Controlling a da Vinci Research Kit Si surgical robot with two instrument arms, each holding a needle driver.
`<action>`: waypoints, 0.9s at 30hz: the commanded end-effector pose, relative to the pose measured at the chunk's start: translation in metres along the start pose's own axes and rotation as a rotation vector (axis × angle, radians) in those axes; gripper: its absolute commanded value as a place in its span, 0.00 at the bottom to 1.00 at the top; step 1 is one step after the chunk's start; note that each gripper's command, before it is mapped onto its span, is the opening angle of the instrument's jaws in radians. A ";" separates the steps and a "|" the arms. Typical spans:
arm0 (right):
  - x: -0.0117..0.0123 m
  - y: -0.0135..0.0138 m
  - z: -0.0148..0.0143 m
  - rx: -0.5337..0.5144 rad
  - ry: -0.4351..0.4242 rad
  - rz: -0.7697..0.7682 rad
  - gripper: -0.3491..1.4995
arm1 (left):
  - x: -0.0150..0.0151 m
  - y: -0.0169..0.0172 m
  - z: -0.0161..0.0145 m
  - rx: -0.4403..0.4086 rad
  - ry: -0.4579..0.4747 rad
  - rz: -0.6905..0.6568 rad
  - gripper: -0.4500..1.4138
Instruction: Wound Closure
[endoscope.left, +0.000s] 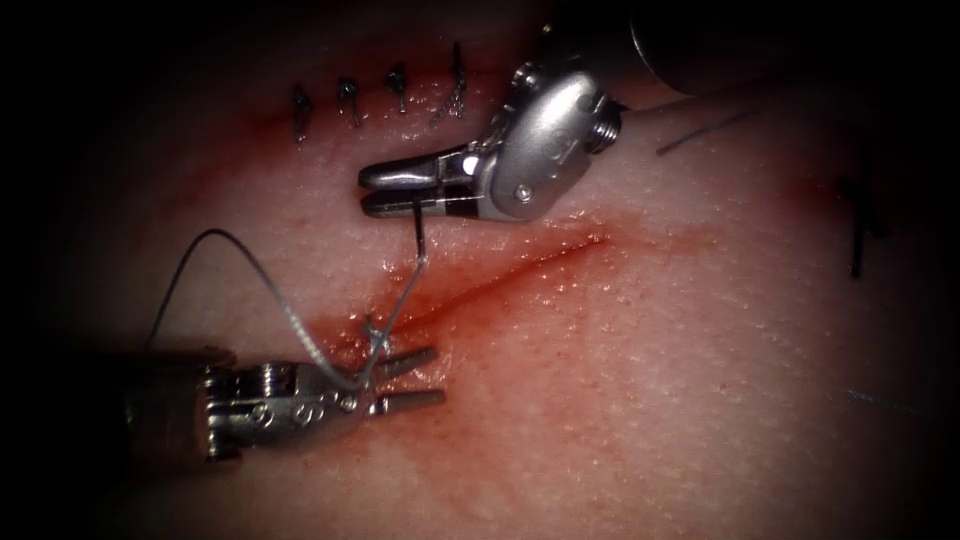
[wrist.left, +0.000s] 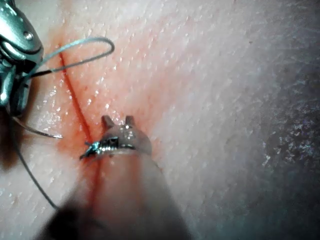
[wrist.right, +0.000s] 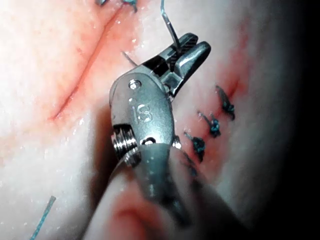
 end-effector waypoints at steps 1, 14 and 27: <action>-0.0004 -0.0007 0.0006 0.000 0.002 0.000 0.00 | 0.0000 0.0006 0.0007 -0.003 0.001 -0.001 0.37; 0.0021 -0.0027 0.0003 0.016 0.016 0.001 0.00 | 0.0000 0.0006 0.0006 -0.004 0.001 -0.001 0.40; 0.0034 -0.0049 -0.0003 0.026 0.026 -0.021 0.00 | 0.0005 0.0003 0.0009 -0.001 0.001 -0.044 0.48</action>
